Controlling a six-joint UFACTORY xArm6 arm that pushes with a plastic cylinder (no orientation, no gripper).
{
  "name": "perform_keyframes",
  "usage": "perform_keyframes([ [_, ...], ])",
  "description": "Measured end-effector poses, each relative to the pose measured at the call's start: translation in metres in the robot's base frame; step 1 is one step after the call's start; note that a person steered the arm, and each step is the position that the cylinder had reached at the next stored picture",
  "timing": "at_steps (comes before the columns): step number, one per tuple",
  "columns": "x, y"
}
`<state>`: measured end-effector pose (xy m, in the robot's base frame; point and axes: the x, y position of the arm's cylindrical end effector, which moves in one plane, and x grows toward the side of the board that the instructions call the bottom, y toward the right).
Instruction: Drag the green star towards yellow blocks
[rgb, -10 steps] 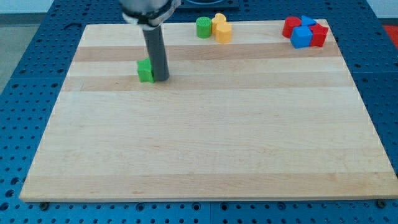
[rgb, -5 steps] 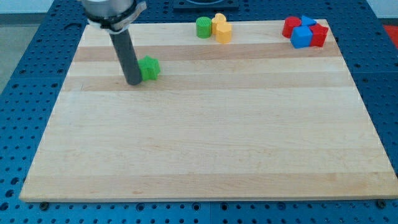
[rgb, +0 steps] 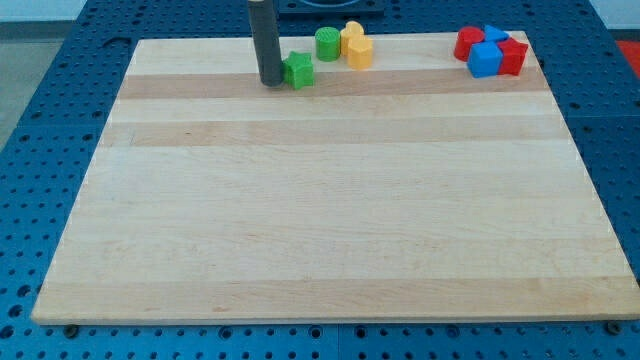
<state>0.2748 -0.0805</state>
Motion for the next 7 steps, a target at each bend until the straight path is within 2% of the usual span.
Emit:
perform_keyframes([
  [1, -0.015, 0.035],
  [2, -0.014, 0.04],
  [4, 0.027, 0.049],
  [7, -0.009, 0.1],
])
